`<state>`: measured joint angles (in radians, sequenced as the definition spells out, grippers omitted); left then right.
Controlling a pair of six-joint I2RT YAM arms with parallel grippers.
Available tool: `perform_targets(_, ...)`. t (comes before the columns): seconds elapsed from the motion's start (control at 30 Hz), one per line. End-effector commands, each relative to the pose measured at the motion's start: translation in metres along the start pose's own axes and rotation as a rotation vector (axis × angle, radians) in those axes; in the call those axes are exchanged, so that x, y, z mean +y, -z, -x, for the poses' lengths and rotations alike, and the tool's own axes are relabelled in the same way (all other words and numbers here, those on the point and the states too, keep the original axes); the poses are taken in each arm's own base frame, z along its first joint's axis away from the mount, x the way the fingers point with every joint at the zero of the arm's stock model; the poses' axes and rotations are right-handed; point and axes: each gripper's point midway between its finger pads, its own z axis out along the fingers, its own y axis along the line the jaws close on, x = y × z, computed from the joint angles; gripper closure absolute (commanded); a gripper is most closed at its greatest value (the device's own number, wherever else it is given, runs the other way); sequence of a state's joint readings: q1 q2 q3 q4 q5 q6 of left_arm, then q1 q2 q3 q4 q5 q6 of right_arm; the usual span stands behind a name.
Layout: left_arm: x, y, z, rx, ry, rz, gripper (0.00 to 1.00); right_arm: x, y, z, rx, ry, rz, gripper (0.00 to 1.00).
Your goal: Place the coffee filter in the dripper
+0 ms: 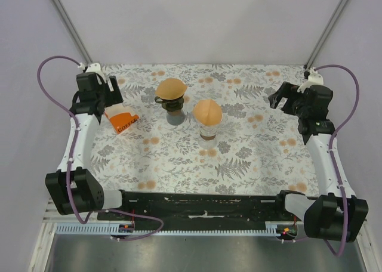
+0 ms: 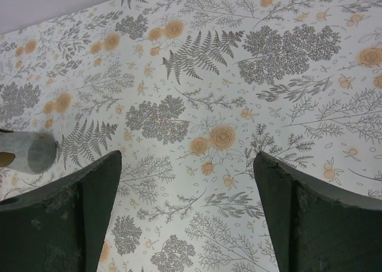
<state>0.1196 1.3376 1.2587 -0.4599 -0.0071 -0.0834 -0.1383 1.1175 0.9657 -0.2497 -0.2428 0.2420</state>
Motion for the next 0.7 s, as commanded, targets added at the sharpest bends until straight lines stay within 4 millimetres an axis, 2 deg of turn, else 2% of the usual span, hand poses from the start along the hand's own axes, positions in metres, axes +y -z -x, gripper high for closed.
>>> perform_targets(0.0,0.023,-0.006,0.008,-0.128,-0.01,0.096,0.1,-0.011,-0.005,0.02,-0.118,-0.036,-0.063,0.02)
perform_targets(0.13,0.027,-0.021,-0.029,-0.091,-0.016,0.101,0.1,-0.017,-0.008,0.012,-0.116,-0.028,-0.081,0.02)
perform_targets(0.33,0.019,-0.034,-0.065,-0.057,-0.006,0.045,0.11,-0.027,-0.011,0.009,-0.131,-0.045,-0.126,0.02)
perform_targets(0.43,0.024,-0.041,-0.085,-0.05,-0.021,0.061,0.11,-0.028,-0.014,0.003,-0.125,-0.047,-0.123,0.02)
perform_targets(0.63,0.025,-0.052,-0.1,-0.09,-0.024,0.059,0.11,-0.031,-0.014,-0.005,-0.131,-0.027,-0.12,0.02)
perform_targets(0.67,0.025,-0.052,-0.102,-0.091,-0.024,0.055,0.11,-0.03,-0.015,0.0,-0.158,-0.025,-0.116,0.02)
